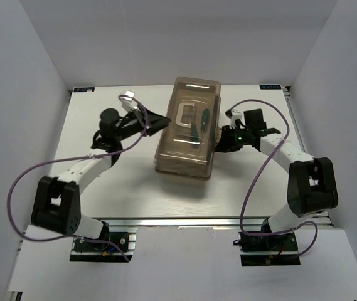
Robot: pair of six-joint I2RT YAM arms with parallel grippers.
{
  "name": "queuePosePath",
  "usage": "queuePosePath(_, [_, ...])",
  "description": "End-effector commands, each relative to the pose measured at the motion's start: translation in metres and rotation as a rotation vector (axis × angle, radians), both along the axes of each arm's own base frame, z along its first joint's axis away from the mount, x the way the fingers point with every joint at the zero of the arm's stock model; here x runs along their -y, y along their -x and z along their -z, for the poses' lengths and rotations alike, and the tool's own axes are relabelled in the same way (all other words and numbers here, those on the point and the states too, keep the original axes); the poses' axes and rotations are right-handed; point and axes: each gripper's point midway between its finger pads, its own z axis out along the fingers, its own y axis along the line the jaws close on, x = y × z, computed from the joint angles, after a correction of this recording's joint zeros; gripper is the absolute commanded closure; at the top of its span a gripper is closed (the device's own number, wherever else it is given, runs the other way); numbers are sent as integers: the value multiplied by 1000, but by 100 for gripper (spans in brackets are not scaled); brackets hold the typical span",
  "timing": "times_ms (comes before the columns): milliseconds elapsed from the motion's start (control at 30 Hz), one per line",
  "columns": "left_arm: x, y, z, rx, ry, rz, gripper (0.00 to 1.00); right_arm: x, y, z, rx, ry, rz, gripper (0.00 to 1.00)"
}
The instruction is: Sort the tools into containers
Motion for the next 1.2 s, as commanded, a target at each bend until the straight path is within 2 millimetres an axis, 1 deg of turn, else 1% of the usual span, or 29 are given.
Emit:
queuePosePath(0, [-45,5,-20,64,-69,-139,49,-39,-34,-42,156,-65,-37,68])
queuePosePath(33, [-56,10,-28,117,-103,-171,49,-49,-33,-40,156,-59,-55,68])
queuePosePath(67, [-73,6,-27,119,-133,-220,49,-52,-39,-46,176,-50,-53,67])
queuePosePath(100, [-83,6,-26,121,-159,-251,49,-55,-41,-48,180,-48,-57,67])
queuePosePath(133, [-95,6,-17,98,-222,-286,49,-57,-41,-47,181,-40,-62,66])
queuePosePath(167, [-110,7,-21,110,-249,-335,46,-55,-43,-46,187,-26,-56,66])
queuePosePath(200, [-119,11,-9,53,-293,-352,44,-52,-42,-45,189,-7,-55,65])
queuePosePath(233, [-132,7,-13,86,-351,-406,43,-44,-44,-44,214,39,-39,64])
queuePosePath(267, [-138,6,-9,72,-390,-425,40,-38,-43,-43,228,64,-31,63])
queuePosePath(300, [-144,9,4,45,-456,-427,38,-28,-37,-40,235,89,-17,62])
queuePosePath(367, [-155,2,13,8,-517,-471,36,-11,-34,-33,271,146,-7,62])
queuePosePath(400, [-158,2,21,-17,-551,-474,36,3,-34,-30,270,160,19,62])
queuePosePath(433, [-160,0,25,-23,-563,-478,36,11,-27,-25,262,163,27,62])
queuePosePath(500, [-161,-9,35,-45,-575,-479,36,32,-28,-22,259,174,64,63])
queuePosePath(567, [-157,-15,39,-46,-571,-456,36,41,-25,-19,242,157,68,64])
queuePosePath(600, [-156,-22,49,-65,-576,-445,36,47,-27,-19,235,136,73,65])
queuePosePath(667, [-153,-30,53,-69,-570,-424,37,49,-30,-19,237,117,69,66])
queuePosePath(700, [-151,-36,61,-78,-571,-412,37,48,-33,-13,224,114,62,67])
queuePosePath(767, [-147,-42,64,-79,-558,-391,38,41,-44,-13,247,81,33,67])
queuePosePath(800, [-141,-46,66,-75,-539,-365,38,34,-46,1,197,49,11,67])
queuePosePath(833, [-139,-48,68,-78,-530,-354,38,28,-59,-6,214,21,-1,67])
queuePosePath(867, [-136,-52,66,-62,-513,-342,38,23,-65,-4,200,-6,-13,68])
queuePosePath(900, [-129,-51,65,-58,-487,-302,38,12,-67,10,128,-64,-33,68])
queuePosePath(933, [-126,-53,70,-69,-481,-285,38,7,-72,10,112,-99,-45,68])
queuePosePath(967, [-122,-54,69,-64,-470,-270,38,1,-86,-1,131,-131,-55,69])
queuePosePath(1000, [-115,-53,67,-55,-451,-237,38,-5,-90,9,64,-177,-42,72])
queuePosePath(1033, [-111,-53,71,-63,-449,-226,39,-12,-91,2,56,-223,-65,74])
queuePosePath(1067, [-108,-53,70,-64,-447,-217,39,-15,-101,-10,89,-242,-73,74])
queuePosePath(1167, [-96,-48,69,-53,-443,-179,39,-21,-106,-36,163,-289,-84,75])
